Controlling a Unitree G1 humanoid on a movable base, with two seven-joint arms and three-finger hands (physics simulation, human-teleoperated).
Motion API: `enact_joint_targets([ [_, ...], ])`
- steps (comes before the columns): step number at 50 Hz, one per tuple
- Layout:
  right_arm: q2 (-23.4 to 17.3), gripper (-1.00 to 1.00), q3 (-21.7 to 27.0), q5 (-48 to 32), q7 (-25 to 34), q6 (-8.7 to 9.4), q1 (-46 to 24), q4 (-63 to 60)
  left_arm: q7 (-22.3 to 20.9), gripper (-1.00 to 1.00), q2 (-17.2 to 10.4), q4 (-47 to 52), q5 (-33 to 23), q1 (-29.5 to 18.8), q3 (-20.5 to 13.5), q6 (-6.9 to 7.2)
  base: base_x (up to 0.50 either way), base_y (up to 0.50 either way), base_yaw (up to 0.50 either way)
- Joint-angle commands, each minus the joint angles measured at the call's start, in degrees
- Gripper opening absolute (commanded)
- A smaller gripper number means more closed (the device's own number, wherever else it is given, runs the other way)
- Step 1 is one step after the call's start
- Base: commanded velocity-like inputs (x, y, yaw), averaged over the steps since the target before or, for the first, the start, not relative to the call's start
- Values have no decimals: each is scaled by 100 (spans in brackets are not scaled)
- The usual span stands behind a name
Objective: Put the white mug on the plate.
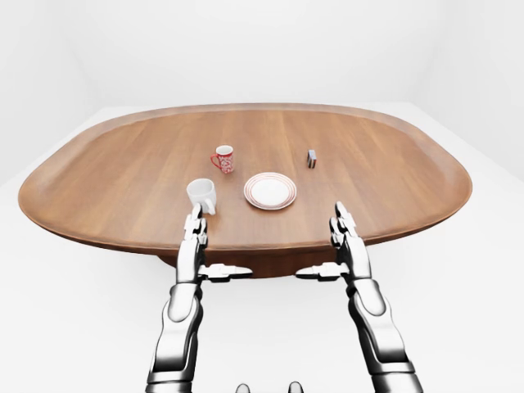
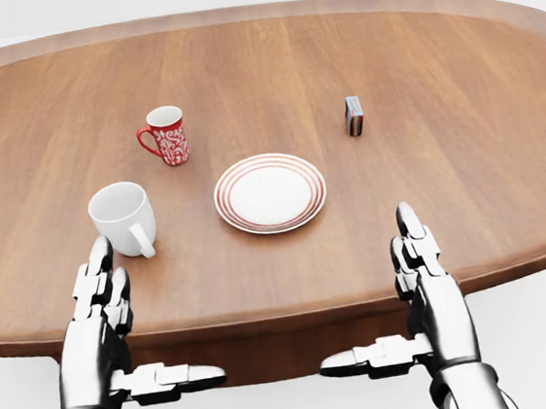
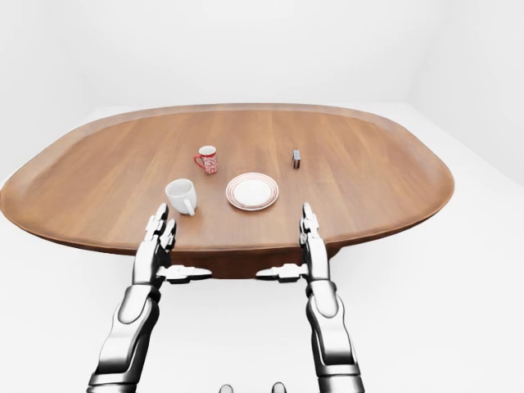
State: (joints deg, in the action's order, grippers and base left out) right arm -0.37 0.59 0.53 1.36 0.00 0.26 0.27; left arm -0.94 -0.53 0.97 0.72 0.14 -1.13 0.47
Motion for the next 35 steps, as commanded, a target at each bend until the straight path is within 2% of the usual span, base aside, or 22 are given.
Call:
enact_joint_targets([
  [1, -46, 100, 60, 97, 277, 43, 99, -16, -144, 100, -92, 218, 131, 29, -221, 83, 0, 0, 0],
  [4, -49, 100, 40, 80, 312, 140, 122, -147, -123, 100, -100, 215, 116, 16, -242, 71, 0, 0, 0],
  [7, -86, 100, 101, 116, 326, 500, 188, -732, -103, 100, -159, 579, 190, -23, -363, 386, 0, 0, 0],
  [8, -104, 100, 159, 138, 313, 500, 197, -965, -66, 100, -197, 714, 166, -52, -424, 453, 0, 0, 0],
  [10, -138, 100, 268, 147, 284, 500, 228, -1407, -6, 100, -233, 979, 209, -90, -554, 453, 0, 0, 0],
  [12, -279, 100, 683, 274, 242, 500, 285, -2567, 149, 100, -397, 1634, 256, -195, -912, 453, 0, 0, 0],
  [16, -296, 100, 1235, 632, 380, 500, 316, -3529, 158, 100, -560, 2078, 305, -314, -1280, 453, 0, 0, 0],
  [17, -369, 100, 1530, 745, 352, 500, 314, -4046, 284, 100, -583, 2273, 593, -420, -1579, 453, 0, 0, 0],
  [18, -393, 100, 1793, 902, 354, 500, 282, -4395, 249, 100, -634, 2440, 751, -408, -1687, 453, 0, 0, 0],
  [20, -458, 100, 2187, 1121, 370, 500, 217, -4834, 393, 100, -712, 2576, 697, -434, -1793, 453, 0, 0, 0],
  [21, -520, 100, 2595, 1386, 371, 500, 176, -5188, 381, 100, -746, 2718, 968, -469, -1981, 453, 0, 0, 0],
  [26, -618, 100, 3635, 2087, 419, 500, 221, -5603, 717, 100, -922, 2820, 1183, -546, -2320, 453, 0, 0, 0],
  [28, -639, 100, 3747, 2177, 443, 500, 282, -5589, 741, 100, -889, 2789, 1638, -574, -2446, 453, 0, 0, 0],
  [30, -648, 100, 3918, 2362, 445, 500, 297, -5511, 958, 100, -974, 2896, 1265, -485, -2394, 453, 0, 0, 0],
  [35, -739, 100, 3897, 2449, 344, 500, 302, -5416, 1085, 100, -1008, 2888, 1473, -522, -2556, 453, 0, 0, 0],
])
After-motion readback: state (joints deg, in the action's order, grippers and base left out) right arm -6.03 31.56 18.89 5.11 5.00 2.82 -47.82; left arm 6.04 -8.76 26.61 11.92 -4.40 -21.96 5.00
